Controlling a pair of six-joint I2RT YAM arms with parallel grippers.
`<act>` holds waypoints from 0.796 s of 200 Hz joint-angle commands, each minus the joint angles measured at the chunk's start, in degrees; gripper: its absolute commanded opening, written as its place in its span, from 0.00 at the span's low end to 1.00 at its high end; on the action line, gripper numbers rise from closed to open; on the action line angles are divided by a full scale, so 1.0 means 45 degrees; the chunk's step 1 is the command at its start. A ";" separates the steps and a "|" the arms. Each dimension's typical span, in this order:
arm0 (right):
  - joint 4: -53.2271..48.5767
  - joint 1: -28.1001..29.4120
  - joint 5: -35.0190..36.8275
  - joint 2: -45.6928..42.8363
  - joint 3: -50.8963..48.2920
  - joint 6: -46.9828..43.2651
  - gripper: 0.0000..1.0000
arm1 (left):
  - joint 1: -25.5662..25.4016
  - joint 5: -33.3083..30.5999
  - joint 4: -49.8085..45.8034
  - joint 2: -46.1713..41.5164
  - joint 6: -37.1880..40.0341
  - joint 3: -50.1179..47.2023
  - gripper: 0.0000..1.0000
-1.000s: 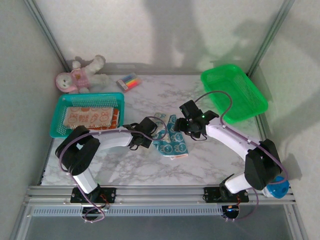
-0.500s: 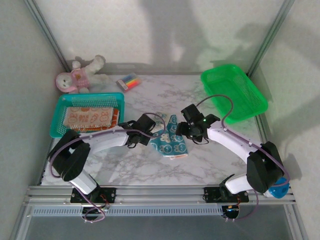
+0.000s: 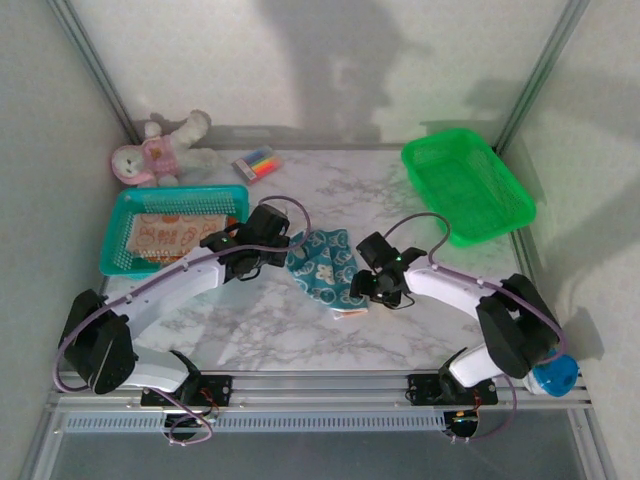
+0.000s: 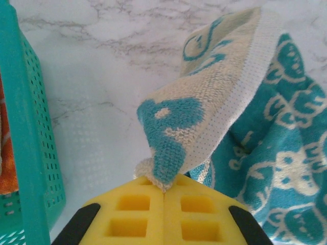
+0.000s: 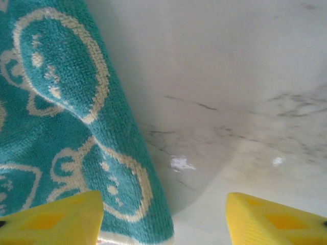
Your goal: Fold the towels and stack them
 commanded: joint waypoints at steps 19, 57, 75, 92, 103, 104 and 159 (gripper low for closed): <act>0.1402 0.0244 -0.0963 0.1143 0.0533 -0.0071 0.38 | 0.0057 -0.0239 -0.0503 -0.0296 -0.0527 0.1314 0.00; 0.2192 0.1183 -0.1914 0.1349 0.1085 -0.0074 0.00 | 0.0092 -0.0407 -0.0586 0.0506 -0.0200 0.3322 0.00; 0.2770 0.1971 -0.2438 0.1487 0.1337 0.0068 0.00 | 0.0089 -0.0110 -0.0578 0.1011 0.0064 0.4241 0.00; 0.2713 0.2700 -0.2587 0.1837 0.1909 -0.0025 0.17 | 0.0082 0.0173 -0.0542 0.1376 0.0251 0.4726 0.00; 0.2396 0.2913 -0.2362 0.1895 0.2153 -0.0110 0.30 | 0.0082 0.0176 -0.0654 0.1422 0.0377 0.4754 0.00; 0.2368 0.2912 -0.2333 0.1880 0.2160 -0.0108 0.31 | 0.0079 0.0160 -0.0679 0.1423 0.0372 0.4747 0.00; 0.1003 0.1720 -0.1102 0.0677 0.2036 -0.0378 0.49 | 0.0079 0.0244 -0.0600 -0.0814 0.0146 0.1165 0.00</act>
